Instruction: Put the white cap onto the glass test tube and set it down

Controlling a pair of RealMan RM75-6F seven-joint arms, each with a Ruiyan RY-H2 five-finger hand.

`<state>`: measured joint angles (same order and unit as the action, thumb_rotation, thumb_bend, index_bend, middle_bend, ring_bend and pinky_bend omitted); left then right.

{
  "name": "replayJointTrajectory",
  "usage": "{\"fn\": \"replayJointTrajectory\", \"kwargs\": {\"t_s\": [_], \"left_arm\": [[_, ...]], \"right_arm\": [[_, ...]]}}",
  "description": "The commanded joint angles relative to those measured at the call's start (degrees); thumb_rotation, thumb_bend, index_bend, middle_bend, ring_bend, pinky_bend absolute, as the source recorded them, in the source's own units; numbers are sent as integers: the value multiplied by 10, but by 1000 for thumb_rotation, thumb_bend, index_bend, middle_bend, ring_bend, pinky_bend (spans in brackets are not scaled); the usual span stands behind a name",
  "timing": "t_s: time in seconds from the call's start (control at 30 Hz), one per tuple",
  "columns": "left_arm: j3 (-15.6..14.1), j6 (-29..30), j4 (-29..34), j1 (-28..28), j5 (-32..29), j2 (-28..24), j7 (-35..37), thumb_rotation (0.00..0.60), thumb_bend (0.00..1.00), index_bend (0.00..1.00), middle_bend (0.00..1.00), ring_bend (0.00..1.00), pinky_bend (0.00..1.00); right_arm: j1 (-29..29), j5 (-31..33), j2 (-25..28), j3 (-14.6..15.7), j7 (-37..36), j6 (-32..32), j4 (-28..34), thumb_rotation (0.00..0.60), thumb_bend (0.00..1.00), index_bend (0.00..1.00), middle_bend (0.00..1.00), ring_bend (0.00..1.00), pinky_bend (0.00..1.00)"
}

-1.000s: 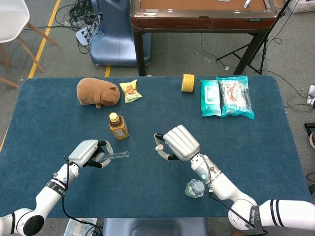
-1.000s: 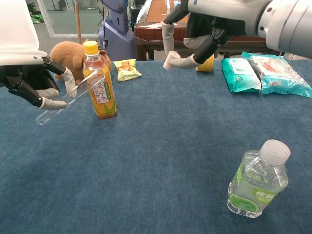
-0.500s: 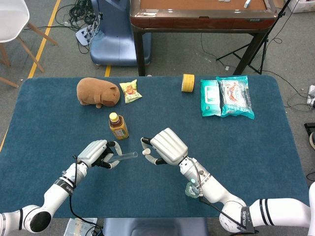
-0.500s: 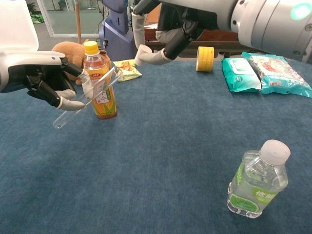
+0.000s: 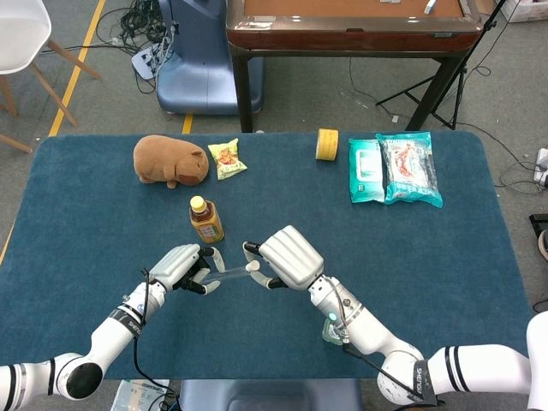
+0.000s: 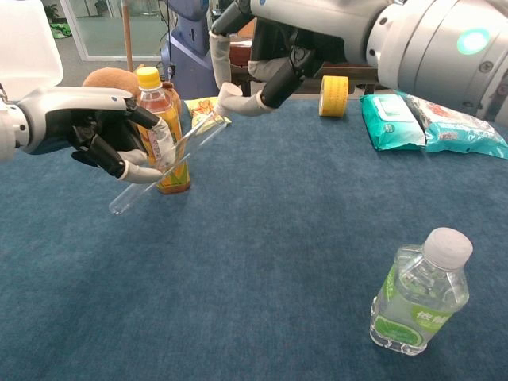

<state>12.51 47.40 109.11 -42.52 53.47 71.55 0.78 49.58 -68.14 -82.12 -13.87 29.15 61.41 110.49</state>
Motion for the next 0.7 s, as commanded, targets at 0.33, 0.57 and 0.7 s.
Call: {"fn": "replayJointTrajectory", "kwargs": {"t_s": [0.33, 0.57, 0.7], "left_arm": [[-2, -1, -6, -8, -11, 2, 3, 600, 335, 639, 934, 929, 981], [-3, -3, -11, -12, -16, 4, 7, 600, 334, 639, 934, 929, 980], [-2, -3, -10, -16, -17, 6, 6, 600, 334, 638, 934, 929, 980]], "right_arm": [[0, 5, 1, 5, -5, -2, -7, 600, 362, 640, 991, 1000, 1000], [2, 2, -1, 6, -8, -2, -9, 600, 363, 640, 991, 1000, 1000], [5, 5, -5, 6, -5, -4, -13, 600, 362, 640, 991, 1000, 1000]]}}
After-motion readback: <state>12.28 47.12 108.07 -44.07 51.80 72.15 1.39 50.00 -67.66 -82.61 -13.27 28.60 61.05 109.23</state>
